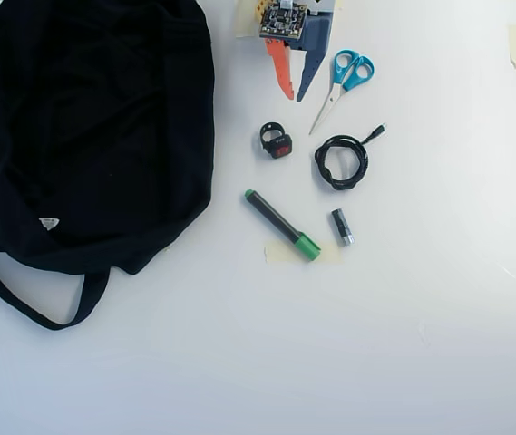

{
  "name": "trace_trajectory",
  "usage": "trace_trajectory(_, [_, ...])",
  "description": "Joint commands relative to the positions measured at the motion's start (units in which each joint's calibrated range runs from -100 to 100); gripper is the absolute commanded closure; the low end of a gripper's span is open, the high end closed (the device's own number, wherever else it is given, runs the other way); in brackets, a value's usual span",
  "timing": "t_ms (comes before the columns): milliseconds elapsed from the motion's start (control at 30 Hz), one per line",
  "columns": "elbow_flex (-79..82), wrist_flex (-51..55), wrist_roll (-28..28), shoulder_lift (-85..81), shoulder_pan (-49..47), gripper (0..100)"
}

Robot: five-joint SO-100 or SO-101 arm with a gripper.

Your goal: Put the bike light into the black bag

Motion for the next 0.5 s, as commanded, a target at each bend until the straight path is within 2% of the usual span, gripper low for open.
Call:
trace_trajectory(0, [-2.7,-4.6,0.2,2.1,-0.6,97])
trace_trajectory(267, [-4.6,-13.3,0.3,6.8,-0.6,97])
trace_trajectory(467, [-11.7,-13.9,0.3,12.1,-0.6,97])
